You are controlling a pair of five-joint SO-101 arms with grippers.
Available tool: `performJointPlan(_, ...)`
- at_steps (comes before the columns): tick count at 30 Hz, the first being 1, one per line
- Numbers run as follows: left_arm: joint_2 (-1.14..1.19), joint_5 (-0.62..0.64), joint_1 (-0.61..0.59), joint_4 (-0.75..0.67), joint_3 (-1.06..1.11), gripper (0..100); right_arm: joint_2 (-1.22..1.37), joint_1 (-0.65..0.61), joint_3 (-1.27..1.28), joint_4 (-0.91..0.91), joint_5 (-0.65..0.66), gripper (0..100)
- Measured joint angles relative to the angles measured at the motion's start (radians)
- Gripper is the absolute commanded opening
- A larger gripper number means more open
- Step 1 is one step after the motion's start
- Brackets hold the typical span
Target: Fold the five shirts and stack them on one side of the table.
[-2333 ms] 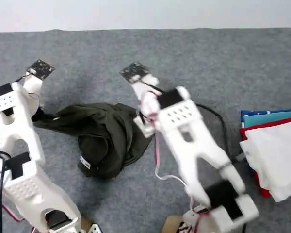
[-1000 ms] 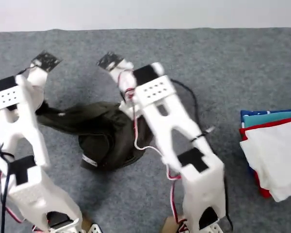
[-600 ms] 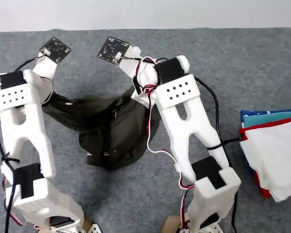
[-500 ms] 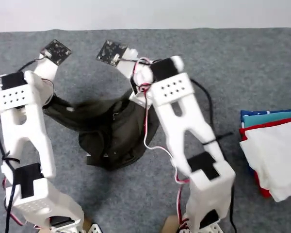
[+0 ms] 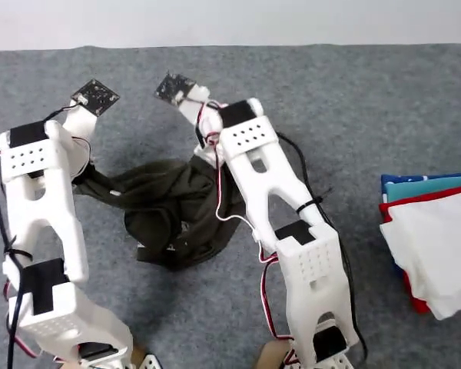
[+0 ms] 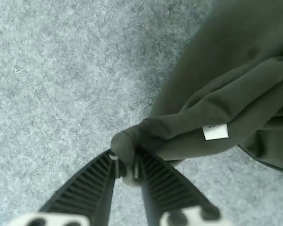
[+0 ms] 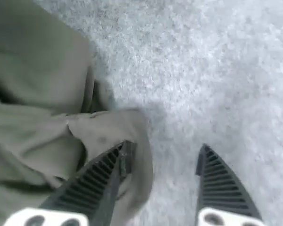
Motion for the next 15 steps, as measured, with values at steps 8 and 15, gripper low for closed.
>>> performJointPlan(8, 0.000, 0.000, 0.003, 0.000, 0.005, 0, 0.000, 0.000, -0.173, 0.324, -0.009, 25.3)
performJointPlan(15, 0.000, 0.000, 0.044, -0.020, 0.078, 0, -0.002, 0.021, -0.132, 0.368, -0.068, 25.2)
